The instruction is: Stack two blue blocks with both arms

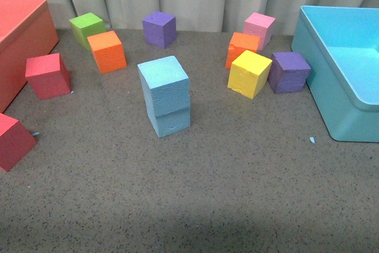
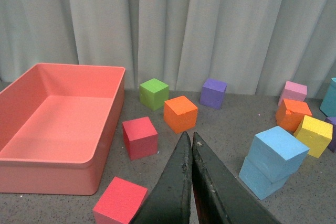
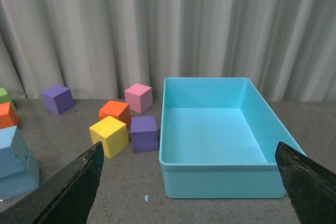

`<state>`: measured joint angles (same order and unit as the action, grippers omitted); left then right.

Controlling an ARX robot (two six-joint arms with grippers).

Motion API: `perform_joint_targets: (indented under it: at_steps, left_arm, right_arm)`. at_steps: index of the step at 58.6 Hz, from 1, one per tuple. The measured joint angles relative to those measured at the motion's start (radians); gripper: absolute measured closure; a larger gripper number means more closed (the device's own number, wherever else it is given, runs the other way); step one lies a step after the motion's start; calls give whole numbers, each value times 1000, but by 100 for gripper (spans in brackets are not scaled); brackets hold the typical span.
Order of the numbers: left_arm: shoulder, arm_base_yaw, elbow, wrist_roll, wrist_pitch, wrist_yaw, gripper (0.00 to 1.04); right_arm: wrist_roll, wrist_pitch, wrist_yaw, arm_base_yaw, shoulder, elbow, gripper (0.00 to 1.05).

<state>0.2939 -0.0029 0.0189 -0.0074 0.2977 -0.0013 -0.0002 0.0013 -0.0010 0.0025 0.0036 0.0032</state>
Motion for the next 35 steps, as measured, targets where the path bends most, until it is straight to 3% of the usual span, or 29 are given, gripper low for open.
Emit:
perform_joint_targets:
  at_steps: [25,30,35]
  left_arm:
    - [-119,0,0,0,-119,0,101]
    - [-231,0,0,0,-266,1,101]
    - [-287,0,0,0,-293,1,101]
  right_arm:
    - [0,0,0,0,0,0,9]
    - [0,0,0,0,0,0,9]
    - [0,0,0,0,0,0,9]
